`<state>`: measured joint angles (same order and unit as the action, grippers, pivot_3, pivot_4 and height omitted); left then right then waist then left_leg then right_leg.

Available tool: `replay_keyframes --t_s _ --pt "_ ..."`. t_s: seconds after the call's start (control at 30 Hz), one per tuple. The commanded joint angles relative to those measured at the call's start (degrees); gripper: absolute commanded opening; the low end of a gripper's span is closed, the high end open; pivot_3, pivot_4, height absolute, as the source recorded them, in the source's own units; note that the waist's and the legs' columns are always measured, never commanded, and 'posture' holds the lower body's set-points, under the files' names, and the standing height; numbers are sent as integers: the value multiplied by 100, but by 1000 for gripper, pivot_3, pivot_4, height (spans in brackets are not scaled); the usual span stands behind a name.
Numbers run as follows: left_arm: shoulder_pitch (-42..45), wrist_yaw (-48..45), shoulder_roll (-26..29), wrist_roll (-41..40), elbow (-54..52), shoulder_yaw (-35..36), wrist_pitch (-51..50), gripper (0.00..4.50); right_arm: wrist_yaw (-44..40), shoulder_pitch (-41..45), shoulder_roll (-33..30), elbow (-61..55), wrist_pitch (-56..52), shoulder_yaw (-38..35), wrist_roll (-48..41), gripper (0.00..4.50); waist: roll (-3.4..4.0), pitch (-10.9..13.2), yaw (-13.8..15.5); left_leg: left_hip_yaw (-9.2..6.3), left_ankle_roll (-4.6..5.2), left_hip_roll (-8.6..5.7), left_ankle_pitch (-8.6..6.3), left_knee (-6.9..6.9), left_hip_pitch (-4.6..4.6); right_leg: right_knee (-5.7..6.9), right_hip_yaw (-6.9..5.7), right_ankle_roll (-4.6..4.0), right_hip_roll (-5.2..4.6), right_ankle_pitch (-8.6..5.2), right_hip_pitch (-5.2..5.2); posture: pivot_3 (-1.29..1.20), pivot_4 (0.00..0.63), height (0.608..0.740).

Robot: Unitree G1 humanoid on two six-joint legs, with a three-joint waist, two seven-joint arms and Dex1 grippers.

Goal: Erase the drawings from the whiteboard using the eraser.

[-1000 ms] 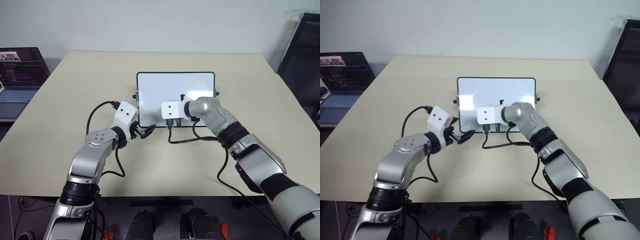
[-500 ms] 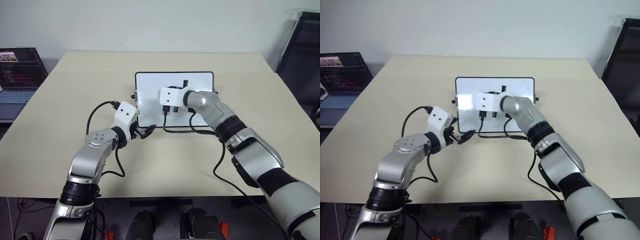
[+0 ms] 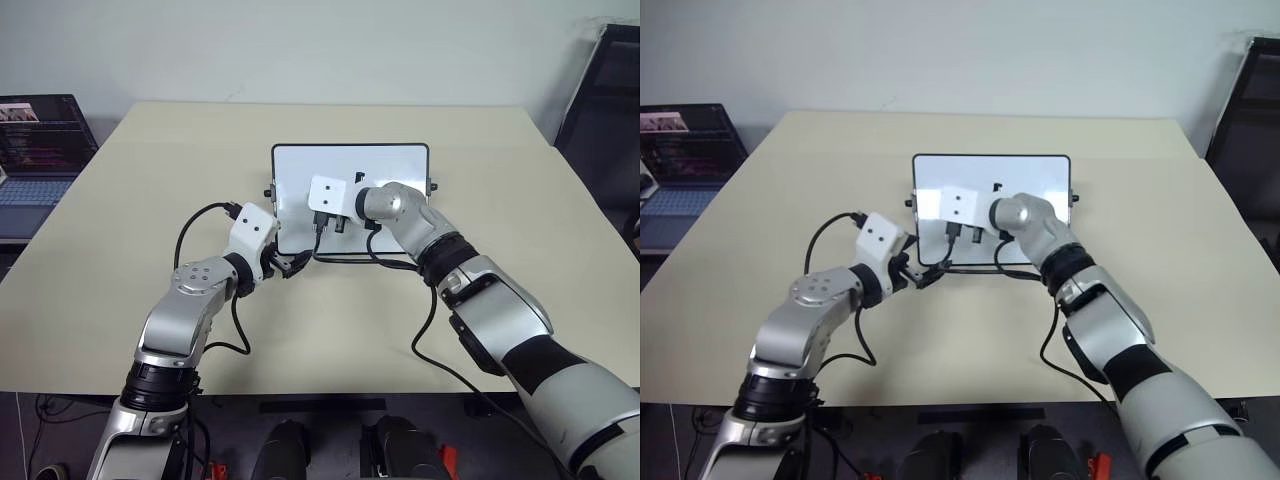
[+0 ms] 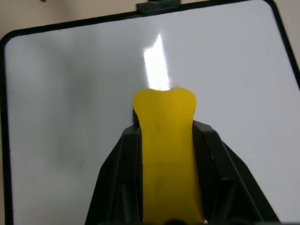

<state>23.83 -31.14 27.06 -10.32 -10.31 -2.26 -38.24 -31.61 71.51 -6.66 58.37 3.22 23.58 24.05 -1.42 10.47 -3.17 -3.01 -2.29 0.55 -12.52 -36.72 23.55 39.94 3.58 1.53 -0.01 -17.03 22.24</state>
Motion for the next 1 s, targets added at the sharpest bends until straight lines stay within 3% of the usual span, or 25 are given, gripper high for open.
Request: replay_keyframes --t_s 0.03,0.3,0.47,0.7,1.0 --pt "2 -56 43 -9 -48 17 169 4500 316 224 -140 123 -43 -262 -108 1090 0 0 2 0 0 0 0 -1 0 0 1 0 0 0 0 0 150 740" --pt "66 -103 10 25 87 -31 288 4500 255 66 -123 107 -108 -229 -76 1090 0 0 -9 3 0 0 0 1 0 -1 2 0 0 0 1 0 150 740" --pt "47 -141 42 14 162 -17 369 4500 -49 -280 -532 -272 -227 -286 -124 1090 0 0 41 -2 0 -2 0 0 0 -3 0 0 -1 0 -4 0 150 740" --pt "136 -251 -7 -14 244 -101 478 4500 -618 -1290 -913 -2462 -1070 -659 -616 1090 -1 0 66 -4 0 -1 0 -10 0 0 -1 1 0 0 -9 0 150 740" --pt "309 -672 5 -152 148 -241 688 4500 -813 -3220 -1161 -6720 -3859 -1957 -1817 1089 1 0 127 -21 0 1 -1 -2 34 -24 0 1 -1 -1 9 0 150 740"
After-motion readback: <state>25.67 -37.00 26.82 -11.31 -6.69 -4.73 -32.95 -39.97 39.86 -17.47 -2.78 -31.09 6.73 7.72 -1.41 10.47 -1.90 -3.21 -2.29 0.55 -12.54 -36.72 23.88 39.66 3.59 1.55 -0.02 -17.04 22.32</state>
